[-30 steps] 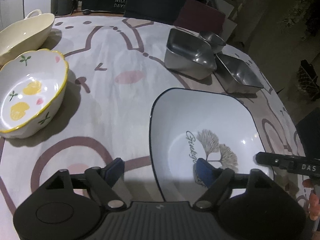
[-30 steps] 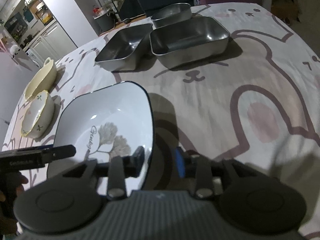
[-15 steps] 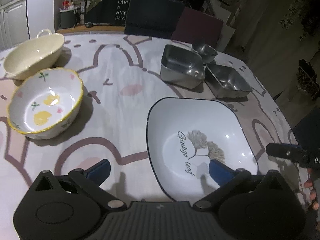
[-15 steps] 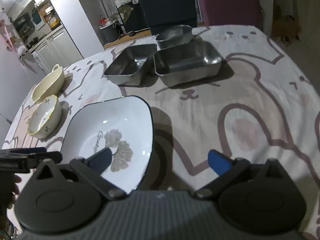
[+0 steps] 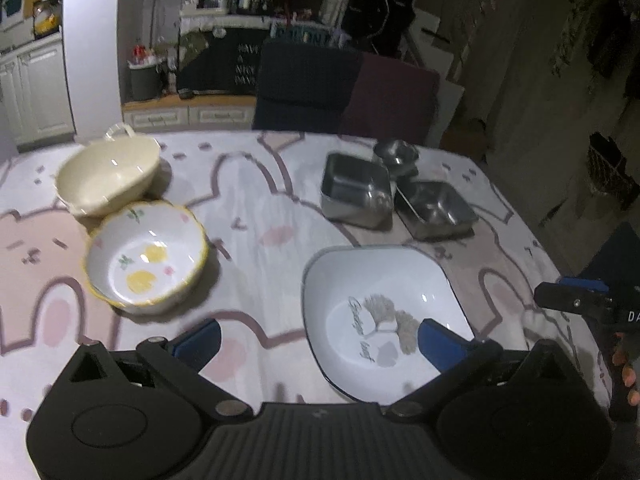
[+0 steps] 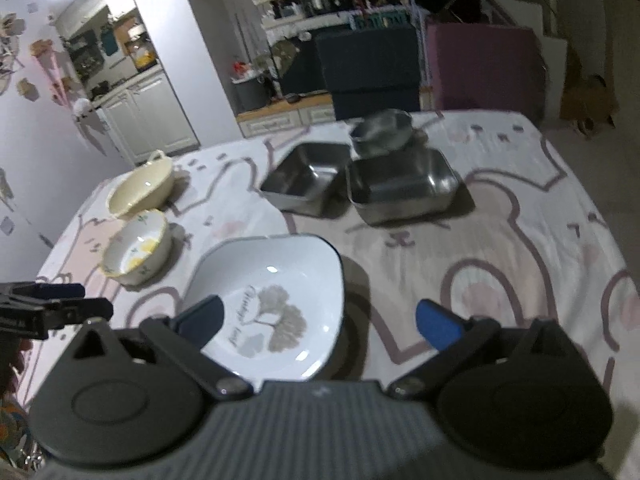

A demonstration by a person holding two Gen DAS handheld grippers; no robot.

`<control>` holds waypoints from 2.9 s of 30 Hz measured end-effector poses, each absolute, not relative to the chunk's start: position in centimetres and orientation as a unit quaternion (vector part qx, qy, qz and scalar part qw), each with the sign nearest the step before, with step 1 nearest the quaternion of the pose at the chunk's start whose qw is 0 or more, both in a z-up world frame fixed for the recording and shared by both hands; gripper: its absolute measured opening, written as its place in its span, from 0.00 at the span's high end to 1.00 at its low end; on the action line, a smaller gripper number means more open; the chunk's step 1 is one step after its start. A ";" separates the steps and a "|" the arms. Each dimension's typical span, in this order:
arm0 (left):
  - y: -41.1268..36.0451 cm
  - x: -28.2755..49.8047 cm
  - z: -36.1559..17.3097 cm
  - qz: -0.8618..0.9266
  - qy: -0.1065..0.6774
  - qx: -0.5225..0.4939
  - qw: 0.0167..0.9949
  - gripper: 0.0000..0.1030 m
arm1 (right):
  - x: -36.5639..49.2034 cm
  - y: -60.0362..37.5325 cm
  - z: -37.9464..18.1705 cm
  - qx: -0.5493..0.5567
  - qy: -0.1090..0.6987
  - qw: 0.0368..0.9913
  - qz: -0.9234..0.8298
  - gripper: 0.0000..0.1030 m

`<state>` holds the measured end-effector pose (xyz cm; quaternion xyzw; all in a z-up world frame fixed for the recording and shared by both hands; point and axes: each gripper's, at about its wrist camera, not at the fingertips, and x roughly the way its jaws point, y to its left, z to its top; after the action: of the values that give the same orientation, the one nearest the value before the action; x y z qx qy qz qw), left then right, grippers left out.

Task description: Organize plates and bowls

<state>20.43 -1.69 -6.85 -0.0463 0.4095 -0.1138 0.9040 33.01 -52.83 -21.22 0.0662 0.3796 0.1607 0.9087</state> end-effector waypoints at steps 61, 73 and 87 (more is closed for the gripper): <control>28.2 48.1 -15.3 0.016 0.441 -0.035 0.897 0.65 | 62.2 -18.7 -24.8 0.124 0.451 0.847 0.253 0.35; 28.4 49.5 -16.0 0.000 0.456 -0.049 0.889 0.86 | 61.9 -16.4 -26.7 0.157 0.498 0.818 0.241 0.79; 27.5 51.7 -15.9 0.032 0.488 -0.036 0.872 0.82 | 62.1 -13.8 -26.8 0.088 0.488 0.841 0.219 0.81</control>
<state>51.65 27.45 -15.88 -0.0362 0.4877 0.0322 0.8716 62.08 -13.76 -26.82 0.0875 0.4876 0.2186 0.8407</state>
